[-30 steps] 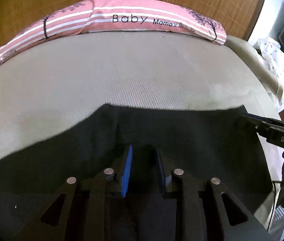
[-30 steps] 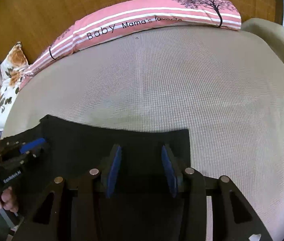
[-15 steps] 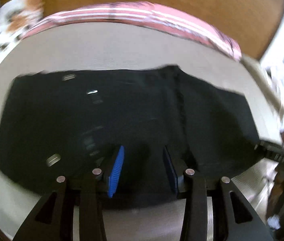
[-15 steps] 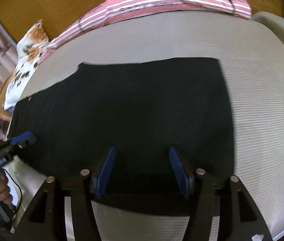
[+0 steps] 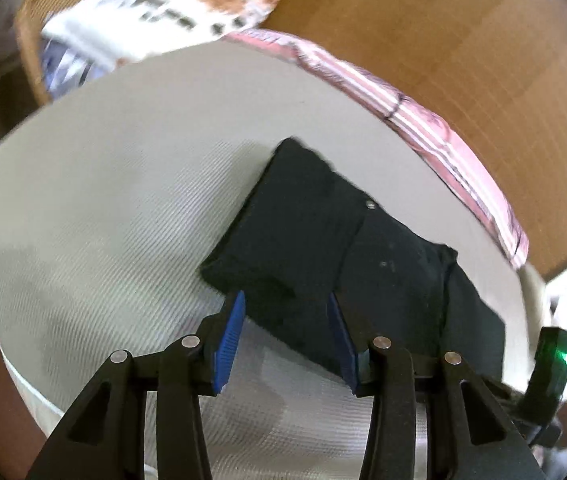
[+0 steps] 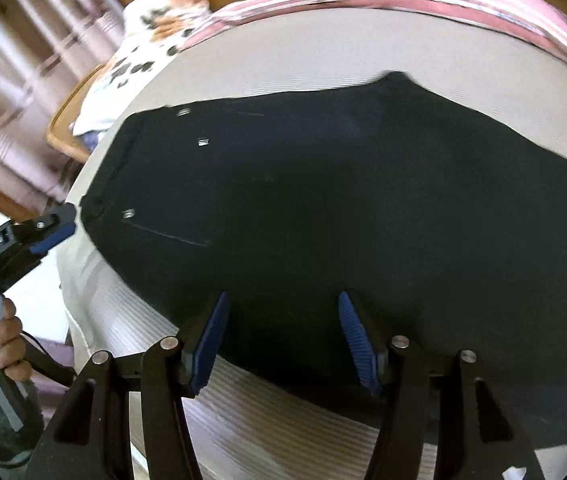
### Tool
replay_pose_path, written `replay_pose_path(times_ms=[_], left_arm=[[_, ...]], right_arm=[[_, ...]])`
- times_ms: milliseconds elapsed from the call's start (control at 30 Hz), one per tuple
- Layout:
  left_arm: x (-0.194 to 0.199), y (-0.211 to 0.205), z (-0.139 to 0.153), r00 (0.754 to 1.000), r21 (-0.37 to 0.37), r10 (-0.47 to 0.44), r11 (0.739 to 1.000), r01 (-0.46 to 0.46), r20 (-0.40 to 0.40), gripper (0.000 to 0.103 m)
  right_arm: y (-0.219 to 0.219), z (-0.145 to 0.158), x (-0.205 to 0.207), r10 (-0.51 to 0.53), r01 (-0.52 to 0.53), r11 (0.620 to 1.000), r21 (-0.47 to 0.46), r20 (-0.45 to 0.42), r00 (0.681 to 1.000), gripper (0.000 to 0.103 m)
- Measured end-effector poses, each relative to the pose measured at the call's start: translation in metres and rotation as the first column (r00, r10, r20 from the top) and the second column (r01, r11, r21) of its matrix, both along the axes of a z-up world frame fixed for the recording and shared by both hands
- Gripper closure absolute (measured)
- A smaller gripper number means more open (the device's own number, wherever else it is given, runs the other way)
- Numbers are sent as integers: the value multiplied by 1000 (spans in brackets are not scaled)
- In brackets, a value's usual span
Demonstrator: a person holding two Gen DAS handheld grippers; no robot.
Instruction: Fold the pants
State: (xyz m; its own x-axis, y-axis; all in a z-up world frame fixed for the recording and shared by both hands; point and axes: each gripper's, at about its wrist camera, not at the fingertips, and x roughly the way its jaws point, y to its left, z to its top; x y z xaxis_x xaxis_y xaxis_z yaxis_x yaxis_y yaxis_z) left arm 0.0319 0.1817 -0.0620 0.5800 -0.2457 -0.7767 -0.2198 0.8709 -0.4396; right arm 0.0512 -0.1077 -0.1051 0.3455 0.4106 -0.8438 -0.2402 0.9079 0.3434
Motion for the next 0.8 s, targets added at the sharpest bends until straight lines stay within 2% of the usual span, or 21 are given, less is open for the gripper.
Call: replay_pose_path(times_ms=[133,267,467,600,700,800], left_arm=[[-2,11,-18,999,-113,34,993,-38,-40,56],[3,16,-37,997,-259,32,965,-49,-69,55],[8,24,-53,994,-332,74,938,-98,-83,54],[14,29,-60,997,-358,71,930,-82,-42,54],[17,36,-68,994,-422,103,900,-105,-27,54],[20,39,-75,993,-454,120,884,-112,-11,54]], right_arm=[[7,9,0,4,-4,997,81,-2,1000,49],[-8,15,-5,-37,37,994,105,-6,999,48],[-24,16,-5,-90,92,988,123,-22,996,48],[-23,14,-3,-90,92,989,118,-29,996,48],[-22,12,-4,-82,86,990,112,-35,996,48],[-22,11,-4,-82,86,989,117,-38,996,48]])
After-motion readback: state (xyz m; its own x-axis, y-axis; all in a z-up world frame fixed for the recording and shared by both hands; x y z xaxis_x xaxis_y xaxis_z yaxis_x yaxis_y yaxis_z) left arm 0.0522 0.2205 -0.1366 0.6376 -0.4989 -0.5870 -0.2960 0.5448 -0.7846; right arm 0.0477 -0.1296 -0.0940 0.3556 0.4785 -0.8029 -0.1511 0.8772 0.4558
